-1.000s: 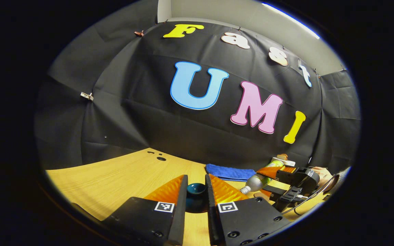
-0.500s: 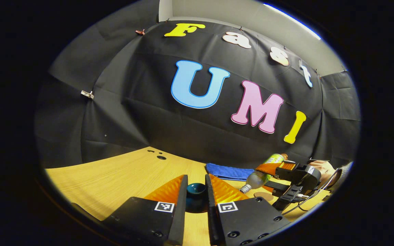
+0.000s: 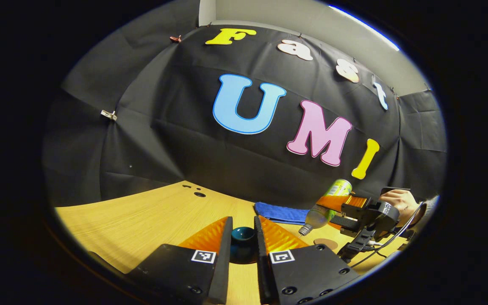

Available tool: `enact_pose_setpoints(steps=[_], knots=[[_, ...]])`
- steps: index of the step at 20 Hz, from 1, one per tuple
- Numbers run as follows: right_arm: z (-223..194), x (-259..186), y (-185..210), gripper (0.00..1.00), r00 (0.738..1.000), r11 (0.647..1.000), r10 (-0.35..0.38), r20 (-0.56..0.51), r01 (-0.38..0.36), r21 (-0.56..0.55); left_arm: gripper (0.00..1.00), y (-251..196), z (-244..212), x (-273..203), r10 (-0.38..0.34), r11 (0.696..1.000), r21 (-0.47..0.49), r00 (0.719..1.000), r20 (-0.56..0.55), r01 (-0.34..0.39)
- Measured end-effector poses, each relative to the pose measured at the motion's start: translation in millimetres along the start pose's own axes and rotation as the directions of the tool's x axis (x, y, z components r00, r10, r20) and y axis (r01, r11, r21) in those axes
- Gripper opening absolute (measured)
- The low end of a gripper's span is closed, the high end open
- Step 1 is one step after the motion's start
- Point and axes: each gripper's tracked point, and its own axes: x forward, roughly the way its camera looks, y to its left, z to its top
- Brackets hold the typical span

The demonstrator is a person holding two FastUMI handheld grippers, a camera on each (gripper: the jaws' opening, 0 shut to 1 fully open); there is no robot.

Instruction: Open the teacup lid with one hand, grasp the water bottle and pour water into the teacup with the other hand; after pouring, place the water bottle on the coaster and then close the teacup lid.

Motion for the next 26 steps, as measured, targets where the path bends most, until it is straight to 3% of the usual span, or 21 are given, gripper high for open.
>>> enact_pose_setpoints(steps=[2, 5, 9, 12, 14, 16, 17, 18, 19, 21, 22, 24, 26], knots=[[-2.9, 0.6, -2.3, 0.73, 1.0, 0.999, -0.013, 0.005, 0.013, -0.029, 0.32, 0.1, -0.9, 0.3, 0.001, 1.0, 0.0, 1.0, -0.001, -0.001], [-6.6, -2.9, -14.7, 0.77, 0.999, 0.997, -0.04, 0.009, 0.041, -0.06, 0.32, 1.0, -1.8, 1.9, -0.002, 1.0, -0.006, 1.0, -0.006, 0.002], [-1.8, -5.8, -22.1, 0.73, 0.999, 0.997, -0.048, 0.014, 0.049, -0.056, 0.32, 1.6, -0.2, -0.2, 0.001, 1.0, -0.006, 1.0, -0.001, -0.001], [-1.9, -5.1, -19.0, 0.77, 0.999, 0.998, -0.04, 0.001, 0.04, -0.045, 0.32, 2.2, 1.3, -0.7, 0.002, 1.0, -0.001, 1.0, 0.005, -0.002], [-5.0, -7.2, -4.3, 0.74, 1.0, 0.997, 0.0, -0.028, 0.002, 0.078, 0.32, 2.0, 0.1, -1.0, 0.002, 1.0, 0.002, 1.0, 0.005, -0.002], [-7.3, -11.1, 18.2, 0.78, 0.997, 0.951, 0.057, -0.054, -0.037, 0.307, 0.32, 2.6, 0.4, -0.8, 0.002, 1.0, -0.002, 1.0, 0.005, -0.002], [-7.0, -14.8, 28.4, 0.77, 0.996, 0.899, 0.067, -0.061, -0.034, 0.436, 0.32, 2.8, 1.3, -1.1, 0.003, 1.0, -0.004, 1.0, 0.005, -0.003], [-4.3, -15.7, 37.9, 0.77, 0.994, 0.824, 0.091, -0.059, -0.042, 0.565, 0.32, 2.8, 2.0, -1.8, 0.003, 1.0, -0.006, 1.0, 0.008, -0.003], [-1.3, -18.7, 48.3, 0.77, 0.992, 0.726, 0.118, -0.055, -0.048, 0.686, 0.32, 2.6, 3.7, -2.3, 0.005, 1.0, -0.006, 1.0, 0.01, -0.005], [8.3, -29.0, 51.2, 0.77, 0.991, 0.478, 0.13, -0.029, -0.037, 0.878, 0.32, 0.7, 3.4, -3.2, 0.005, 1.0, -0.001, 1.0, 0.015, -0.005], [7.3, -24.0, 48.4, 0.77, 0.994, 0.319, 0.11, -0.018, -0.018, 0.948, 0.32, -1.1, 2.4, -2.8, 0.004, 1.0, 0.008, 1.0, 0.016, -0.004], [-2.9, -25.2, 42.3, 0.78, 0.997, 0.068, 0.079, -0.028, 0.023, 0.997, 0.31, -4.5, 3.5, -3.5, 0.004, 1.0, 0.022, 1.0, 0.017, -0.004], [-13.7, -24.5, 42.8, 0.78, 0.998, -0.118, 0.042, -0.038, 0.043, 0.992, 0.32, -9.7, 3.2, -3.4, 0.0, 0.999, 0.033, 1.0, 0.016, 0.0]])
